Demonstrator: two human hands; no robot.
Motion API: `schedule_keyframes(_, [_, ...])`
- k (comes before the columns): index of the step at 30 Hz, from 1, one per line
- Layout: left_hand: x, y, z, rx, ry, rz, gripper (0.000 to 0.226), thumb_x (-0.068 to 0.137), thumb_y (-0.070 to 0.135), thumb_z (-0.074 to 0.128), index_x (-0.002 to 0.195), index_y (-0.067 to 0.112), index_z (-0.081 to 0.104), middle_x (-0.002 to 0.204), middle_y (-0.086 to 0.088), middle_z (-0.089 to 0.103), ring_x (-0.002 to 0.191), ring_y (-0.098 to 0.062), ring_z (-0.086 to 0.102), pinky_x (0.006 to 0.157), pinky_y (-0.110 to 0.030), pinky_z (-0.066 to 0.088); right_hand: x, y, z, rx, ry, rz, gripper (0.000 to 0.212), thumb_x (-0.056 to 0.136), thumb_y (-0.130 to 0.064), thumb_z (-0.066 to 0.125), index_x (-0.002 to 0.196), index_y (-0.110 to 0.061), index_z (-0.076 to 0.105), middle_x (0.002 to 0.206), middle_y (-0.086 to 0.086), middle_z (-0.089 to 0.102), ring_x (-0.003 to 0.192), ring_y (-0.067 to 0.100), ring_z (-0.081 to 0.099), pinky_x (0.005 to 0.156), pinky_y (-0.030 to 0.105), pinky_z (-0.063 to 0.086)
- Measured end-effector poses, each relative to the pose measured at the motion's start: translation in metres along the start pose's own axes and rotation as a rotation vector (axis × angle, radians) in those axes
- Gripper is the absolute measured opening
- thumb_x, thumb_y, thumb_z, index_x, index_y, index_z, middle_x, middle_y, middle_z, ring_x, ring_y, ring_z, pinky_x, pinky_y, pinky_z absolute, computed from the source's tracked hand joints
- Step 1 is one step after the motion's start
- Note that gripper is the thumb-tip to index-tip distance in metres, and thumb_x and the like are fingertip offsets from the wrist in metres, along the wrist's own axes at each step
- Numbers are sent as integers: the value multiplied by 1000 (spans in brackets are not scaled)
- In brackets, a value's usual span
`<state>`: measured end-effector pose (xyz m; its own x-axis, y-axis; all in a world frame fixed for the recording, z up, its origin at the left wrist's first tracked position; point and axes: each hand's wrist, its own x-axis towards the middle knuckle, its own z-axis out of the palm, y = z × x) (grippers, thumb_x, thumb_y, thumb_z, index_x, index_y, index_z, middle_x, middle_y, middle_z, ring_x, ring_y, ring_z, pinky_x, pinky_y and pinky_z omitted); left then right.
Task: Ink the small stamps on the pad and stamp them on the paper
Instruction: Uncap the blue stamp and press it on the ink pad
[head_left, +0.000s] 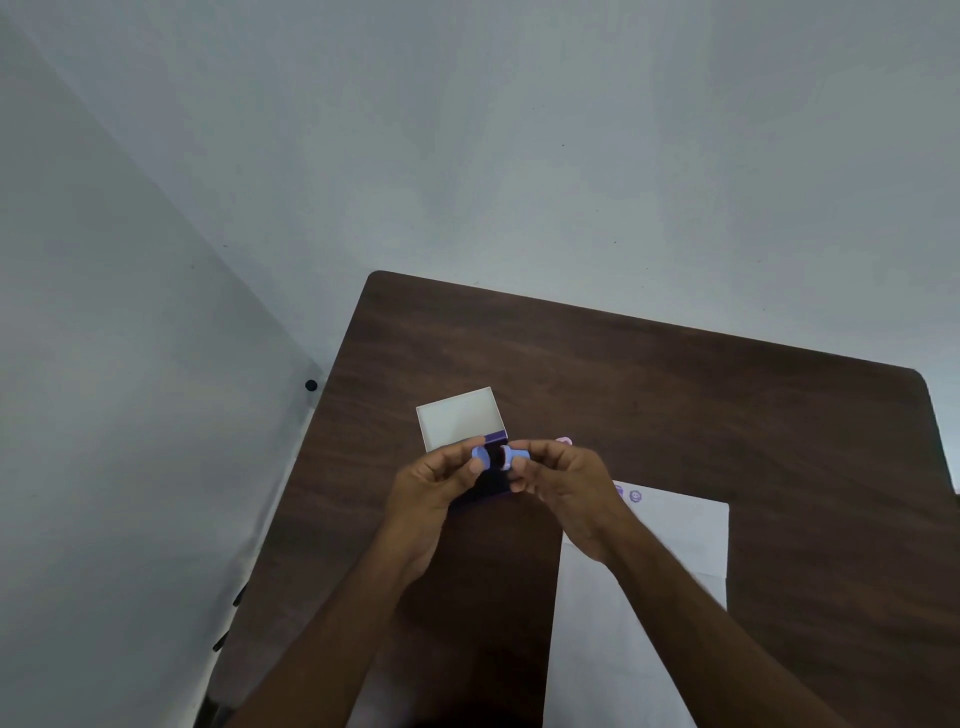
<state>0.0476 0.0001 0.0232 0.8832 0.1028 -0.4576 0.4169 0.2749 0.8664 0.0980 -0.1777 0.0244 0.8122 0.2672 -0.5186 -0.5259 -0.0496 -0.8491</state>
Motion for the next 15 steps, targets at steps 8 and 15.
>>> schedule_keyframes(8, [-5, -8, -29, -124, 13, -45, 36, 71, 13, 78, 106, 16, 72, 106, -8, 73, 99, -22, 69, 75, -25, 56, 0, -5, 0, 359, -148, 92, 35, 80, -17, 69, 113, -5, 67, 109, 17, 71, 90, 22, 69, 79, 29, 57])
schedule_keyframes(15, [-7, -34, -64, 61, 193, -29, 36, 66, 12, 85, 100, 22, 75, 98, 0, 76, 93, -16, 71, 76, -22, 57, 6, -7, 10, 377, -176, 134, 28, 82, -15, 68, 108, -7, 71, 105, 17, 71, 90, 23, 69, 77, 28, 56])
